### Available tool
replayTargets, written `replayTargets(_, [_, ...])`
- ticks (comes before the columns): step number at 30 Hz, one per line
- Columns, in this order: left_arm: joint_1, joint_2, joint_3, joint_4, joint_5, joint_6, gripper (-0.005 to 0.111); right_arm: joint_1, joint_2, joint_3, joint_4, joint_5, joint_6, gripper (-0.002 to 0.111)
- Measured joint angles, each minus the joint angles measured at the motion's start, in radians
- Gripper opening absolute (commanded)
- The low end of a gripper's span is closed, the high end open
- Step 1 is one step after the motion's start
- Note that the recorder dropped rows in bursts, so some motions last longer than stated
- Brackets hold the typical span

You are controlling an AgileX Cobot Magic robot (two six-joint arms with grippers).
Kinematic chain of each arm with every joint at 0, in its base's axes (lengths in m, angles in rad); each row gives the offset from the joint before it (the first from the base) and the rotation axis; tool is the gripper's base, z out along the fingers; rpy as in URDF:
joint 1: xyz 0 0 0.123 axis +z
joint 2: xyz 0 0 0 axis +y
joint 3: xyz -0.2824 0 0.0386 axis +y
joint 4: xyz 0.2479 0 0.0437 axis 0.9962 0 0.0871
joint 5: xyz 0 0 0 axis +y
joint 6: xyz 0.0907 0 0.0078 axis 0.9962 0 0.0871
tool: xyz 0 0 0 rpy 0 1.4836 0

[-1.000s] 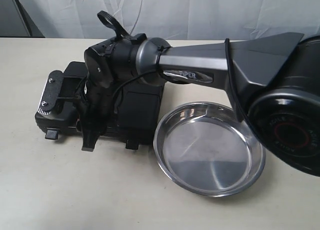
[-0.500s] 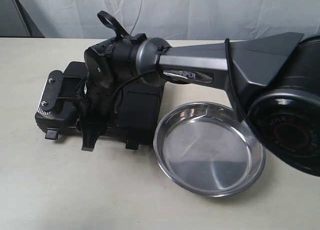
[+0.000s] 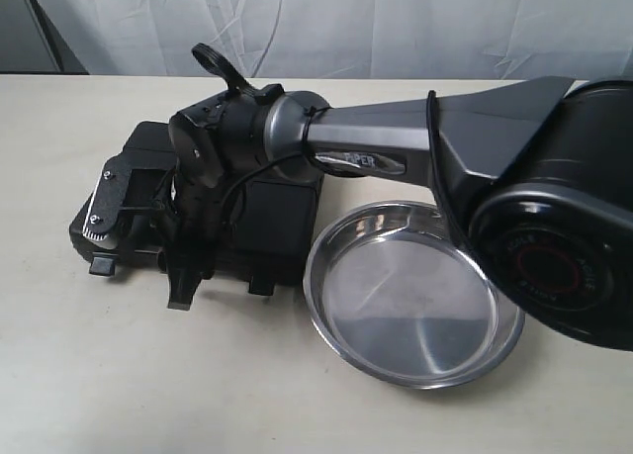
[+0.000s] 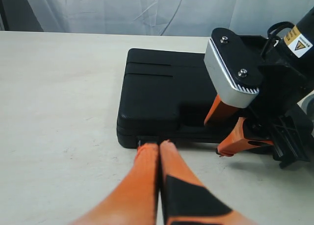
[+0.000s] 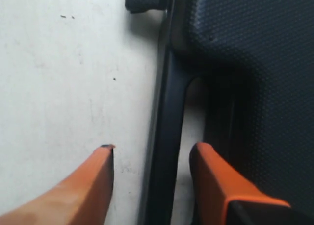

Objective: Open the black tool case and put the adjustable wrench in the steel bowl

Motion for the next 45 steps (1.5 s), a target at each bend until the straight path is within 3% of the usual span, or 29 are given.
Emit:
replayTargets(5, [0.000, 0.000, 0.000, 0.000, 0.000, 0.000, 0.000, 0.000, 0.000, 0.000, 0.000, 0.000, 0.000, 0.046])
replayTargets(13, [0.000, 0.000, 0.000, 0.000, 0.000, 0.000, 0.000, -0.002, 0.011, 0.000, -0.004, -0.012, 0.002, 0.013])
replayTargets(18, [0.000, 0.000, 0.000, 0.000, 0.000, 0.000, 0.000, -0.002, 0.011, 0.000, 0.000, -0.010, 0.019, 0.001])
replayTargets(45, [0.000, 0.000, 0.000, 0.000, 0.000, 0.000, 0.000, -0.002, -0.006, 0.000, -0.011, 0.028, 0.021, 0.000])
